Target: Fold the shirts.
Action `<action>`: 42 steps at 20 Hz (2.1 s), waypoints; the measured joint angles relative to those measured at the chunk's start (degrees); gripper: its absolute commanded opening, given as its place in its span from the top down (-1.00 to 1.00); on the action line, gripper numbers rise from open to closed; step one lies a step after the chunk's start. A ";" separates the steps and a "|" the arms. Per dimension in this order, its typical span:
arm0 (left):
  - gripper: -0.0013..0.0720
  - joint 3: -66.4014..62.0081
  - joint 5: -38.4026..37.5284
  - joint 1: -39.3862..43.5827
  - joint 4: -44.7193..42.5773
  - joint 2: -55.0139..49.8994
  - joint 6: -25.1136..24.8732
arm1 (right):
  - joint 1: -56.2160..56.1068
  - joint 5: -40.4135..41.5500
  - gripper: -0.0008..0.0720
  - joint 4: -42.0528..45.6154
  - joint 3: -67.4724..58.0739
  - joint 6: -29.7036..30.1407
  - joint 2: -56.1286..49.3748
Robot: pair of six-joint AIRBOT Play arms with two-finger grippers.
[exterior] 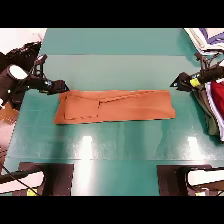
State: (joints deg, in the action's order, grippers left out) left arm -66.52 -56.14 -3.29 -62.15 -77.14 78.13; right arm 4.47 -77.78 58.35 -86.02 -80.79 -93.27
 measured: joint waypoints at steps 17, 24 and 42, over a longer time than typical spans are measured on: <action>0.89 -5.55 -3.78 14.40 5.90 -2.21 0.37 | 9.88 -5.51 -0.23 -12.76 16.22 14.88 -6.91; 0.89 -5.64 0.61 23.32 8.37 -9.11 2.45 | 4.76 -3.52 0.94 -14.16 17.33 18.29 -7.87; 0.89 -22.29 3.96 32.11 14.36 -28.87 5.81 | -16.98 -8.04 0.93 -15.28 -13.62 3.21 9.77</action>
State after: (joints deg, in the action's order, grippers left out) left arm -88.82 -52.18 28.82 -47.79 -106.02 83.94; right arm -12.51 -85.82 43.07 -99.63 -77.58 -83.50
